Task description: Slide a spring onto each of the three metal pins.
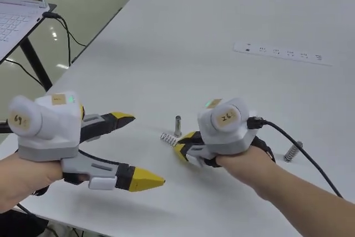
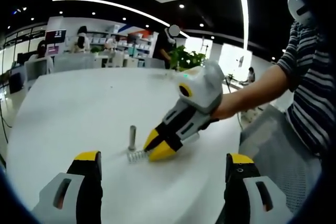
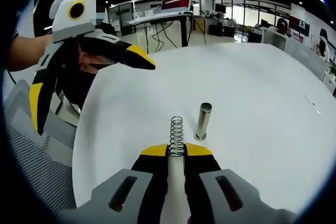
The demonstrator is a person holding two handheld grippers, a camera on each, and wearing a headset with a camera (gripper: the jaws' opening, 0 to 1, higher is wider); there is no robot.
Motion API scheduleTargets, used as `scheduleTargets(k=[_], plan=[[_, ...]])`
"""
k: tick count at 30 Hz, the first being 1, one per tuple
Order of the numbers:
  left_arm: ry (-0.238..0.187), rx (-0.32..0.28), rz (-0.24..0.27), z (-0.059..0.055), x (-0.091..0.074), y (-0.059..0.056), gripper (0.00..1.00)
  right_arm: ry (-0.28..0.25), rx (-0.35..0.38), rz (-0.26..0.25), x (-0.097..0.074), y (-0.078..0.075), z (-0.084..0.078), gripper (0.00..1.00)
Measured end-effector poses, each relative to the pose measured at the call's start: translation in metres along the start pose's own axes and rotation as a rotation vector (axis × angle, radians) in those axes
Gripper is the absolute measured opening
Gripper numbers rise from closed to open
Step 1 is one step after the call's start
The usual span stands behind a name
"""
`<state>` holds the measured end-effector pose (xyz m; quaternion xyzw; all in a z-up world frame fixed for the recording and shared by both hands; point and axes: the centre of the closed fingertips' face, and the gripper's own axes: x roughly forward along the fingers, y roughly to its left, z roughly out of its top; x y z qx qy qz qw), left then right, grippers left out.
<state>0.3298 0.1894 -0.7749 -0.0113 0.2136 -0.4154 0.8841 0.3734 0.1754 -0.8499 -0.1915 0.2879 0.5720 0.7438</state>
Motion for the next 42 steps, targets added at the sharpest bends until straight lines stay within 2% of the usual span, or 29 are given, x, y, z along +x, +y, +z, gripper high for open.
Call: scheduleTargets(k=[7, 10, 16, 25, 31, 35, 42], plan=[[0.001, 0.004, -0.012, 0.002, 0.004, -0.002, 0.95, -0.004, -0.048, 0.012, -0.020, 0.004, 0.004, 0.07], [0.002, 0.006, -0.020, 0.002, 0.006, -0.004, 0.95, 0.014, -0.097, 0.019, -0.030, 0.002, 0.001, 0.07], [0.005, 0.009, -0.036, 0.002, 0.012, -0.008, 0.94, 0.024, -0.121, 0.026, -0.052, -0.003, -0.004, 0.07], [0.018, 0.009, -0.069, 0.000, 0.018, -0.015, 0.90, 0.019, -0.165, 0.055, -0.084, 0.001, -0.005, 0.07], [0.030, 0.005, -0.101, -0.004, 0.022, -0.023, 0.87, 0.031, -0.202, 0.068, -0.101, 0.003, -0.014, 0.07], [0.014, -0.006, -0.145, -0.001, 0.026, -0.033, 0.83, 0.049, -0.232, 0.063, -0.109, 0.004, -0.023, 0.07], [0.019, 0.011, -0.171, 0.001, 0.033, -0.040, 0.79, 0.071, -0.268, 0.066, -0.119, 0.007, -0.036, 0.07]])
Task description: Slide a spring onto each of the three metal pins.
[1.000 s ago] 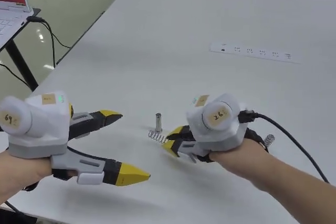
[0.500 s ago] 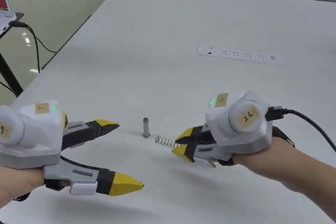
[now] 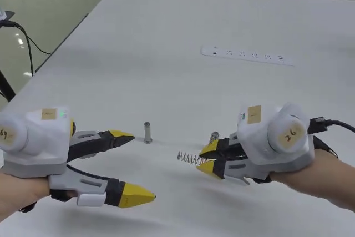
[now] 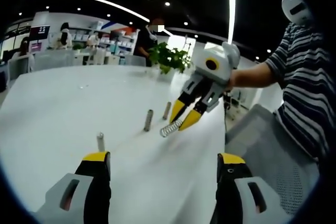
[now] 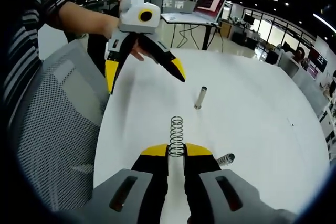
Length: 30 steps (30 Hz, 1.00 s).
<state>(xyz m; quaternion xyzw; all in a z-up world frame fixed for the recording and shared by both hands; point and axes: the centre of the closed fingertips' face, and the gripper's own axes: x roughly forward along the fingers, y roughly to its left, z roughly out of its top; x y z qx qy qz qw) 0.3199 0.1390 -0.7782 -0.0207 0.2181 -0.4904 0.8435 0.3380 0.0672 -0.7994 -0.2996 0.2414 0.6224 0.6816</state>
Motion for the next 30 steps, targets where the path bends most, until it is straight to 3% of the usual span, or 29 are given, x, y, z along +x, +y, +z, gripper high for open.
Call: scheduleTargets(k=[12, 30], plan=[[0.012, 0.031, -0.104, 0.003, 0.028, -0.020, 0.57, 0.001, -0.069, 0.032, -0.008, 0.013, -0.005, 0.07], [0.014, 0.074, -0.188, 0.009, 0.060, -0.034, 0.28, -0.046, -0.081, 0.055, -0.016, 0.022, 0.002, 0.07]])
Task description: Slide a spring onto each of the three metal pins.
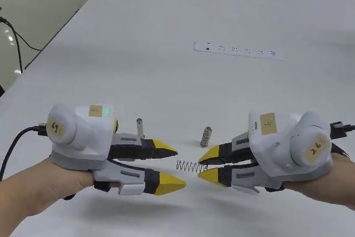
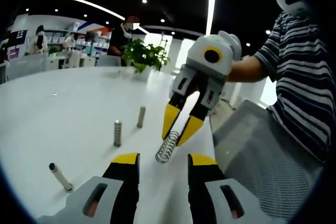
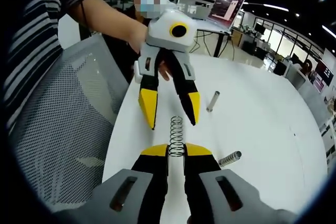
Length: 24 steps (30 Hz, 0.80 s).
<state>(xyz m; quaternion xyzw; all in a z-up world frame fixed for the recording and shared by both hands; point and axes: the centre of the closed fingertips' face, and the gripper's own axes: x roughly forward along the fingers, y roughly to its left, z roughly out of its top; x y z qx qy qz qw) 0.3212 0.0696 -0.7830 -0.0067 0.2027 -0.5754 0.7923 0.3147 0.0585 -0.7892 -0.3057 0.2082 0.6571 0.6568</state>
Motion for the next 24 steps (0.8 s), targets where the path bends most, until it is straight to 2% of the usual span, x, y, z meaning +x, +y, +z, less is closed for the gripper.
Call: scheduleTargets(k=[15, 24], plan=[[-0.011, 0.009, -0.050, 0.0054, 0.0044, -0.0055, 0.06, -0.037, 0.020, 0.006, -0.0036, 0.0024, 0.0059, 0.07], [-0.019, 0.034, -0.065, 0.0072, 0.0057, -0.0069, 0.05, -0.037, 0.028, 0.005, -0.0050, 0.0023, 0.0048, 0.07]])
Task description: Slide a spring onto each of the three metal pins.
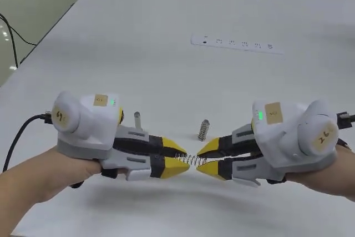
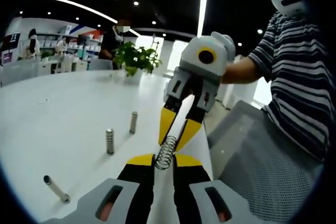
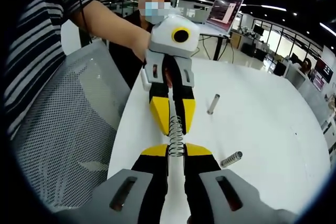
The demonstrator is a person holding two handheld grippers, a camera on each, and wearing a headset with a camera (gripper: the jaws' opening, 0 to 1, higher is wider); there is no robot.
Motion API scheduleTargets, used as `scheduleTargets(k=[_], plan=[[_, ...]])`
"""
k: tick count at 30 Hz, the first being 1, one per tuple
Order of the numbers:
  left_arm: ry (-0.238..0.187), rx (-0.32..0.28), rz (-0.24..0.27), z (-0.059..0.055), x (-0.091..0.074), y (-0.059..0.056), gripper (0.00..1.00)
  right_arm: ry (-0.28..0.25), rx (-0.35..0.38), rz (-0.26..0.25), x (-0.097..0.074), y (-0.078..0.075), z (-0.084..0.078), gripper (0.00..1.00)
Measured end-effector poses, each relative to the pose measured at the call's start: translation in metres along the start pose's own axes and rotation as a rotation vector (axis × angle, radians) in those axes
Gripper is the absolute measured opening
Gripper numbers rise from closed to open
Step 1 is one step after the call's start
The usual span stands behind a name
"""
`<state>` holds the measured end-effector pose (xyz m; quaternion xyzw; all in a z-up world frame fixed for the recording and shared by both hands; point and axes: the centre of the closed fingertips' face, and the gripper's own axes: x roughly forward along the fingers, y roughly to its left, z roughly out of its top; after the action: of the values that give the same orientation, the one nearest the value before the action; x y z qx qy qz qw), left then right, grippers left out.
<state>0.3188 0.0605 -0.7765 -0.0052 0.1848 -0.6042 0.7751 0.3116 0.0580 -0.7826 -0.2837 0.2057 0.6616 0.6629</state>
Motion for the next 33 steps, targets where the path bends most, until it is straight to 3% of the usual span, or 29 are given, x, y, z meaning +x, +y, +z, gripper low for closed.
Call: scheduleTargets(k=[12, 17, 23, 33], plan=[[0.008, 0.020, -0.037, 0.003, 0.001, -0.006, 0.02, -0.001, 0.016, -0.001, 0.000, 0.001, -0.002, 0.08], [0.006, 0.012, -0.046, 0.005, 0.002, -0.006, 0.02, -0.008, 0.061, -0.010, -0.002, -0.002, -0.002, 0.09], [0.021, 0.010, -0.051, 0.001, 0.001, -0.007, 0.02, 0.003, 0.087, -0.010, -0.003, -0.001, -0.009, 0.13], [0.029, 0.017, -0.069, 0.000, 0.003, -0.012, 0.02, 0.017, 0.075, 0.022, 0.000, 0.007, -0.012, 0.08]])
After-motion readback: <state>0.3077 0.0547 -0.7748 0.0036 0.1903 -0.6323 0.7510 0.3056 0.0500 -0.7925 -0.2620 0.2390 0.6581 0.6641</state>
